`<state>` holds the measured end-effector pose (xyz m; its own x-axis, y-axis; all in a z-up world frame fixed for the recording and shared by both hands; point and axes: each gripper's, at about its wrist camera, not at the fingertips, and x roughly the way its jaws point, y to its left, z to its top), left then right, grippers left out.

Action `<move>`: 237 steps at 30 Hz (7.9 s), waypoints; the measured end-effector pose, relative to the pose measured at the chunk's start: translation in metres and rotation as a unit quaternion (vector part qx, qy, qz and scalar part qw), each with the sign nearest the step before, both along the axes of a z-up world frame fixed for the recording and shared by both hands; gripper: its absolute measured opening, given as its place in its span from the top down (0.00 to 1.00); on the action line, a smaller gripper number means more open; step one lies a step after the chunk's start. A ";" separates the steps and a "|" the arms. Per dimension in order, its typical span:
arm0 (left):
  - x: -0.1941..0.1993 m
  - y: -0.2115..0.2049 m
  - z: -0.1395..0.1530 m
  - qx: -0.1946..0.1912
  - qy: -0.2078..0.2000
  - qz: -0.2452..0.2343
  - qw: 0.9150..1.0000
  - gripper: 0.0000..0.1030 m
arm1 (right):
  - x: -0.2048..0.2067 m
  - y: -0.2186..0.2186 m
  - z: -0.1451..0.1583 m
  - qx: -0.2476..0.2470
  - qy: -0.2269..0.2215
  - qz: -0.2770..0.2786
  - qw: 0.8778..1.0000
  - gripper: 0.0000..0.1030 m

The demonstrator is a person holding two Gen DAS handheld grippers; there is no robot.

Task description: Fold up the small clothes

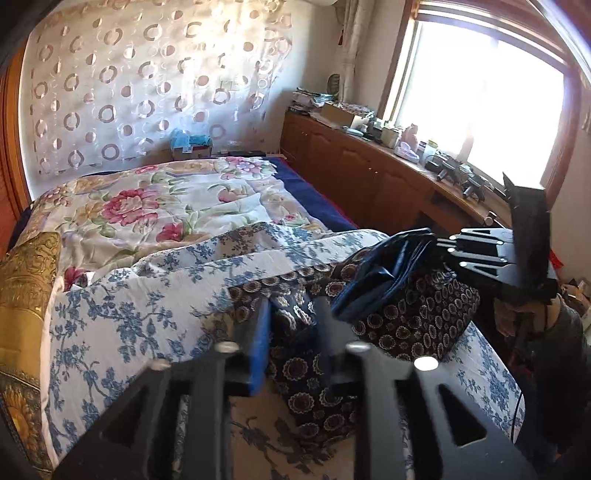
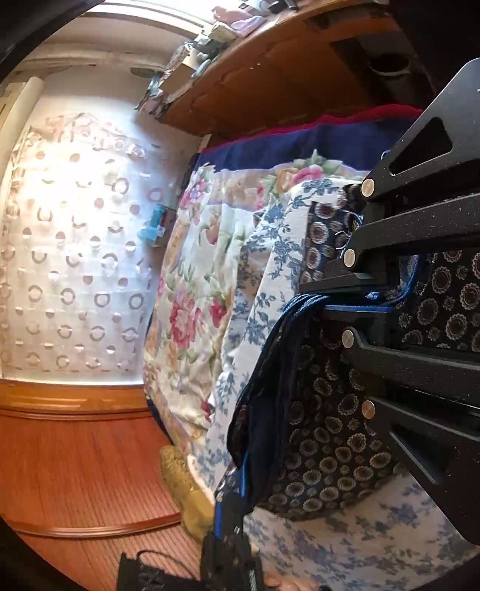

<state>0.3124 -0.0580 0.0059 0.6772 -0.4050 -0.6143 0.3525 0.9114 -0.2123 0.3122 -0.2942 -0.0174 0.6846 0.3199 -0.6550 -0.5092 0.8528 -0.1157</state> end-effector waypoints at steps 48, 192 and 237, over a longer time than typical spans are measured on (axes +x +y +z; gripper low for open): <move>0.049 0.016 -0.037 -0.025 0.038 -0.014 0.999 0.99 | 0.033 -0.086 -0.046 0.052 0.076 -0.123 0.988 0.28; -0.177 0.275 -0.014 0.066 -0.068 0.318 0.943 0.50 | 0.008 0.381 0.020 0.086 0.021 0.207 0.974 0.34; -0.204 0.080 0.072 0.072 -0.135 0.184 0.971 0.50 | -0.210 0.051 0.090 0.146 -0.129 -0.104 0.975 0.13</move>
<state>0.1087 0.0221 0.0780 0.9039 -0.0279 -0.4267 0.0220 0.9996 -0.0186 0.1026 -0.2428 0.0727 0.8847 0.3035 -0.3539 -0.3075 0.9504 0.0464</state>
